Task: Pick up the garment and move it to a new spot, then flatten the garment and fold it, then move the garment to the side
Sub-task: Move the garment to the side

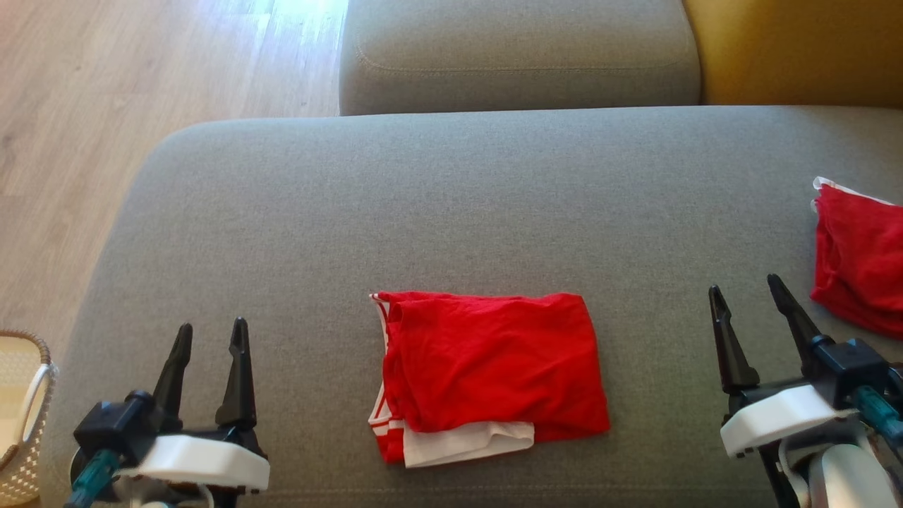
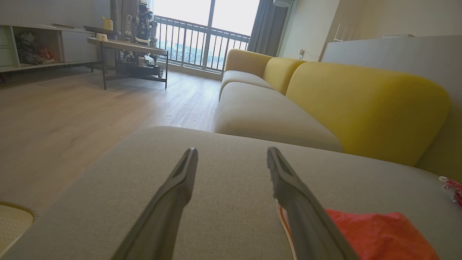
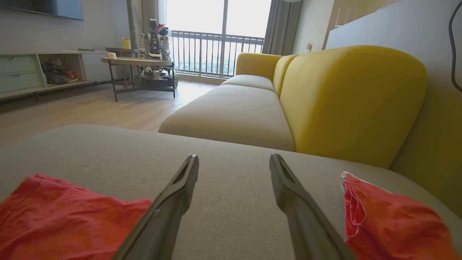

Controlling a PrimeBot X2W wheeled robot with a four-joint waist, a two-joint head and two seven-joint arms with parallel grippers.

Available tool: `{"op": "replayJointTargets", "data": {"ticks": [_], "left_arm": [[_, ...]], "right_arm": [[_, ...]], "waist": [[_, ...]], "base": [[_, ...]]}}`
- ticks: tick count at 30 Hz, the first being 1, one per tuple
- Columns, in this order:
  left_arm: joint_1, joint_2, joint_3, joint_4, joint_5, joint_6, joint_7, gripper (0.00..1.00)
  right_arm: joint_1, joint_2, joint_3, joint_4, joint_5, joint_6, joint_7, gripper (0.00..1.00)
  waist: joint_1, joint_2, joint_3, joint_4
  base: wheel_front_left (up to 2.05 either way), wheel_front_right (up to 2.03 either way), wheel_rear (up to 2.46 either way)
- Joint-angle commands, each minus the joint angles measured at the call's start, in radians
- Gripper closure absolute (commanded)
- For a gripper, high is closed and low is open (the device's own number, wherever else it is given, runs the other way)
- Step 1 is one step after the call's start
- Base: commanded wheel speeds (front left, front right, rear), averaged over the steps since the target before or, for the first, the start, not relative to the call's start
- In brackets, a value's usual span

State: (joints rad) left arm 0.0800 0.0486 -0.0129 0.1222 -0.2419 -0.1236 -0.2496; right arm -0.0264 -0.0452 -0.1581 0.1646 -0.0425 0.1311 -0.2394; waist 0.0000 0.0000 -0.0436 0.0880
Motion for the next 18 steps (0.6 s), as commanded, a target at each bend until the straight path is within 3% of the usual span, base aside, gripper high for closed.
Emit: {"op": "replayJointTargets", "data": {"ticks": [1, 6, 12, 18], "left_arm": [[-0.031, 0.002, 0.035, -0.035, -0.004, 0.000, -0.012, 0.00], [-0.034, 0.002, 0.031, -0.036, -0.001, 0.000, -0.012, 0.00], [-0.042, 0.002, 0.023, -0.031, 0.005, -0.002, -0.012, 0.00], [-0.062, 0.002, 0.010, -0.022, 0.012, -0.004, -0.012, 0.00]], "right_arm": [[-0.021, -0.005, 0.028, -0.026, 0.007, 0.000, -0.014, 0.00], [-0.023, -0.005, 0.044, -0.015, 0.041, 0.000, -0.007, 0.00], [-0.042, -0.005, 0.192, 0.051, 0.250, 0.000, 0.083, 0.00], [-0.087, -0.005, 0.225, 0.178, 0.317, 0.000, 0.165, 0.00]], "waist": [[0.0000, 0.0000, 0.000, 0.002], [0.0000, 0.0000, 0.011, 0.011], [0.0000, 0.0000, 0.041, 0.033], [0.0000, 0.0000, 0.074, 0.067]], "base": [[0.00, 0.00, 0.00], [0.00, 0.00, 0.00], [0.00, 0.00, 0.00], [0.00, 0.00, 0.00]]}}
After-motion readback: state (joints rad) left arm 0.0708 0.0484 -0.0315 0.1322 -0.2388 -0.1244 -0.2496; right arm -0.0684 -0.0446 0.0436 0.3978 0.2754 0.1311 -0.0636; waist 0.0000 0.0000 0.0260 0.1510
